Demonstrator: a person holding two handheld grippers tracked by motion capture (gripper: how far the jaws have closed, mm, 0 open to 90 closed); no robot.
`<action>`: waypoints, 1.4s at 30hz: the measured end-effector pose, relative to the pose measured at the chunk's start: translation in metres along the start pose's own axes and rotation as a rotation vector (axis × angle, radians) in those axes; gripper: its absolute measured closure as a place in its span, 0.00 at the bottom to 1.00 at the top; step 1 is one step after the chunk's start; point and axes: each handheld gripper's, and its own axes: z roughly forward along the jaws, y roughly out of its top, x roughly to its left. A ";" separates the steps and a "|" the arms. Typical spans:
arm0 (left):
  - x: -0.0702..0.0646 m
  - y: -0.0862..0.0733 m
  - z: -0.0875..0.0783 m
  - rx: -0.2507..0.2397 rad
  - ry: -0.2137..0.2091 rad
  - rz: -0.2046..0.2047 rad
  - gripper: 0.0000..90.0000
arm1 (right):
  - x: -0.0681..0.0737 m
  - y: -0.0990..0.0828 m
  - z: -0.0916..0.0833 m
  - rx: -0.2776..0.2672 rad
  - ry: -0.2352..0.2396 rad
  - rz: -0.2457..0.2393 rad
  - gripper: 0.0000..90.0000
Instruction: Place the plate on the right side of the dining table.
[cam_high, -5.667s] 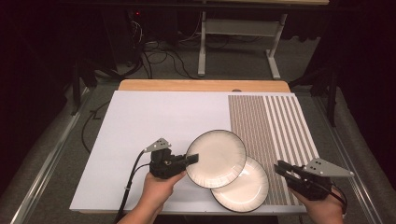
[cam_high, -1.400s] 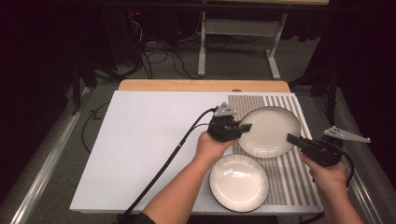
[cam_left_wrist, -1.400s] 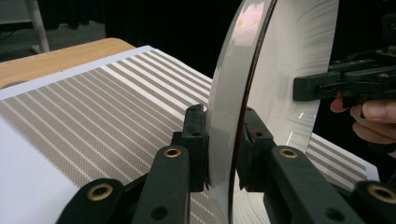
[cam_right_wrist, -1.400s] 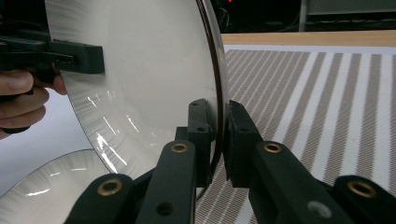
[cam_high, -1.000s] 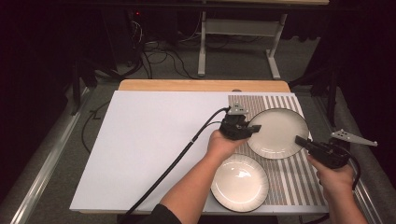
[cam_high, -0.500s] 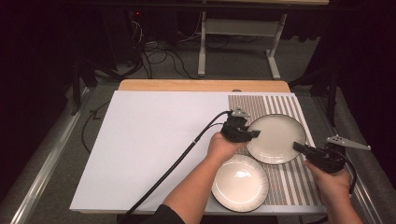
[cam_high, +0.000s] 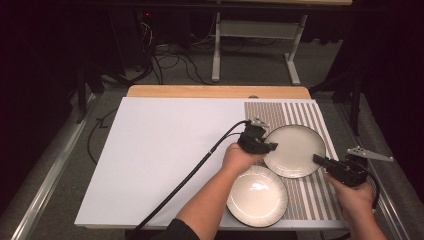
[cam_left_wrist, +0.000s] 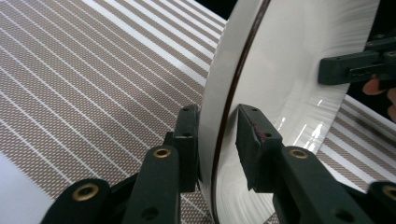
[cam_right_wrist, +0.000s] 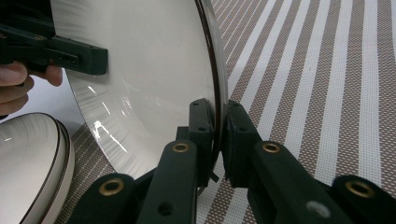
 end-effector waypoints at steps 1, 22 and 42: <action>0.000 0.001 -0.002 -0.009 0.005 -0.004 0.75 | 0.000 0.000 0.000 0.001 -0.003 0.000 0.95; 0.022 -0.049 -0.114 -0.223 0.191 0.020 0.32 | 0.002 0.002 0.003 0.010 -0.031 -0.009 0.93; 0.025 -0.124 -0.209 -0.311 0.293 0.024 0.09 | 0.000 0.002 0.006 0.025 -0.051 0.001 0.91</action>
